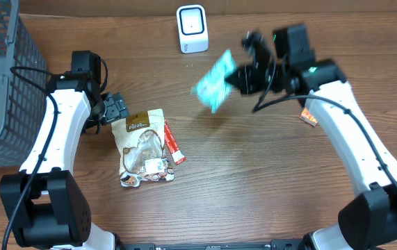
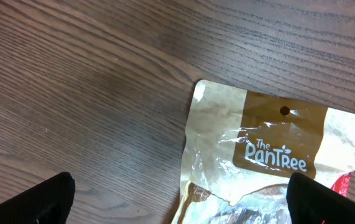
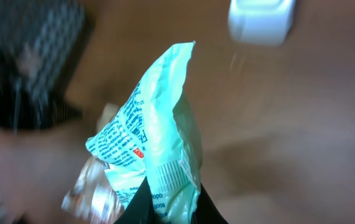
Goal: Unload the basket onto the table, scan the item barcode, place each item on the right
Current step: 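Carry the wipes pack up to the white scanner with the right gripper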
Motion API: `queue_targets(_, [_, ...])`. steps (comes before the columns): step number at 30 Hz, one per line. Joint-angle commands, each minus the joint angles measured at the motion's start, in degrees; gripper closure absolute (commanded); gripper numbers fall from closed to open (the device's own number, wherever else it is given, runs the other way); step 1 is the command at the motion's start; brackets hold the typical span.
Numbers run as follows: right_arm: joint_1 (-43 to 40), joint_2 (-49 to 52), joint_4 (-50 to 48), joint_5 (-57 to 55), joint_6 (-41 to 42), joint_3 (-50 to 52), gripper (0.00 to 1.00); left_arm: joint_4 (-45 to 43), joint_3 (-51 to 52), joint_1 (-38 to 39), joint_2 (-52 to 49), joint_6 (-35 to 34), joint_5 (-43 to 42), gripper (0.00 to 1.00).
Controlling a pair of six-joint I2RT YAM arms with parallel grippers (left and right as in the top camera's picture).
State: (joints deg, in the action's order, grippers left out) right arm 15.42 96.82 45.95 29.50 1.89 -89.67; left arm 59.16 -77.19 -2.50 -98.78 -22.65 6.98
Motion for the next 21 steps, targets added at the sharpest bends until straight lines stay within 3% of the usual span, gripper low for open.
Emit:
queue_targets(1, [0.0, -1.2, -2.0, -12.1, -0.6, -9.7, 0.97, 0.0, -0.3, -0.1, 0.9, 0.4, 0.9, 0.00])
queue_targets(4, [0.4, -1.2, -7.4, -19.5, -5.9, -13.8, 0.97, 0.0, -0.3, -0.1, 0.9, 0.4, 0.9, 0.00])
queue_targets(11, [3.9, 0.7, -23.3, -29.7, -27.9, -14.2, 0.97, 0.0, -0.3, -0.1, 0.9, 0.4, 0.9, 0.00])
queue_targets(21, [7.8, 13.4, -42.8, -32.9, -30.6, -14.2, 0.96, 0.0, -0.3, -0.1, 0.9, 0.4, 0.9, 0.00])
